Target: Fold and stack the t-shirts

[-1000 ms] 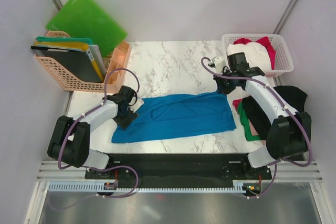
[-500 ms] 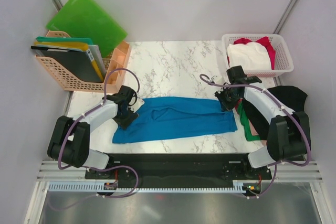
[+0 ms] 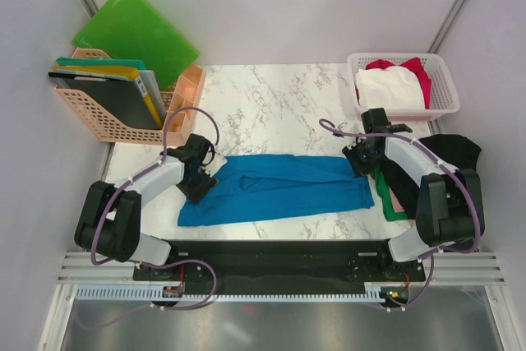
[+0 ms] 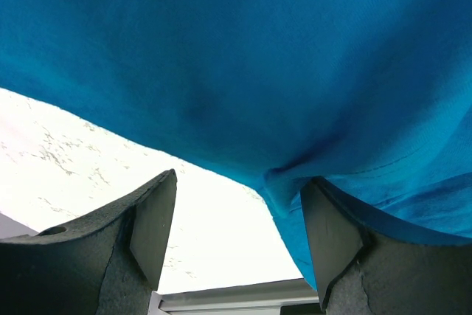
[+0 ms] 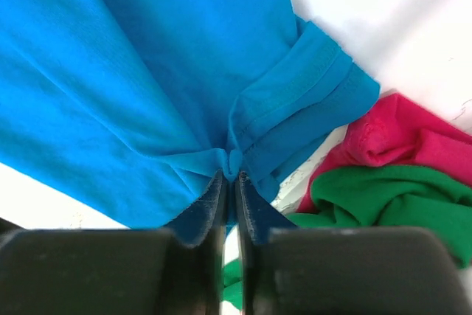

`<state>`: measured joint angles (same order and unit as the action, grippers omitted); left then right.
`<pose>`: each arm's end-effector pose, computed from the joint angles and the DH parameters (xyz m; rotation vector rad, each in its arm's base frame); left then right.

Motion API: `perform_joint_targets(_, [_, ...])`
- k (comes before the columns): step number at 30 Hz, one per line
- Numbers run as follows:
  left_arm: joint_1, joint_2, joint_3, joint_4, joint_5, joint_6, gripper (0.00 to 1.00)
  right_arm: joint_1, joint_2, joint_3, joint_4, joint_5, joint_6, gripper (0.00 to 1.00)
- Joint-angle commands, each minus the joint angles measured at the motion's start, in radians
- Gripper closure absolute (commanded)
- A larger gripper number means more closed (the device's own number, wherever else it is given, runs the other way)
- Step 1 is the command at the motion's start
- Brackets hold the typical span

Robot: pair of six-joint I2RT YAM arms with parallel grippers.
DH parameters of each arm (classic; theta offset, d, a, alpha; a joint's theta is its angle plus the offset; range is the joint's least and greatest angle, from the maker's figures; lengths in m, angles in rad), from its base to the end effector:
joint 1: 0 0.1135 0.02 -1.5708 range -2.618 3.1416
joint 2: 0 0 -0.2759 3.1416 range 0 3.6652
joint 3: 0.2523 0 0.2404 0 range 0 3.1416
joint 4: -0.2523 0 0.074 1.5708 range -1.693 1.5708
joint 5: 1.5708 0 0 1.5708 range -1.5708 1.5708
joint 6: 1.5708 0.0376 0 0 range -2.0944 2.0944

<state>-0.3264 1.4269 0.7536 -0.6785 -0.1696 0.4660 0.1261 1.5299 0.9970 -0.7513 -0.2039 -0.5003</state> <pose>0.2142 -0.0658 0.1799 1.1029 2.7072 0.2703 0.2679 0.0416 0.2163 -0.9070 2.6659 0.2074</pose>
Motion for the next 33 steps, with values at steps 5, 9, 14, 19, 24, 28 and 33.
perform_joint_targets(5, [0.003,0.035,0.039,-0.012,0.038,0.023,0.25,-0.003,-0.063,-0.050,-0.003,0.035,-0.040,0.37])
perform_joint_targets(9, [0.003,0.030,0.039,-0.016,0.030,0.025,0.26,-0.003,-0.102,-0.057,-0.026,0.046,-0.040,0.30])
perform_joint_targets(14, [0.003,0.020,0.026,-0.016,0.032,0.023,0.26,-0.003,-0.195,-0.046,-0.086,0.049,-0.037,0.30])
perform_joint_targets(19, [0.004,0.024,0.015,-0.010,0.047,0.016,0.26,-0.008,-0.318,0.015,-0.184,0.054,-0.014,0.31])
perform_joint_targets(24, [0.004,0.053,0.016,0.007,0.055,0.013,0.27,-0.008,-0.340,0.069,-0.149,0.060,0.038,1.00])
perform_joint_targets(28, [0.004,0.060,0.035,0.004,0.064,0.003,0.28,-0.009,-0.211,0.121,-0.148,-0.014,0.069,0.80])
perform_joint_targets(33, [0.004,0.033,0.026,0.004,0.051,0.011,0.28,-0.009,-0.103,0.126,-0.097,-0.034,0.098,0.32])
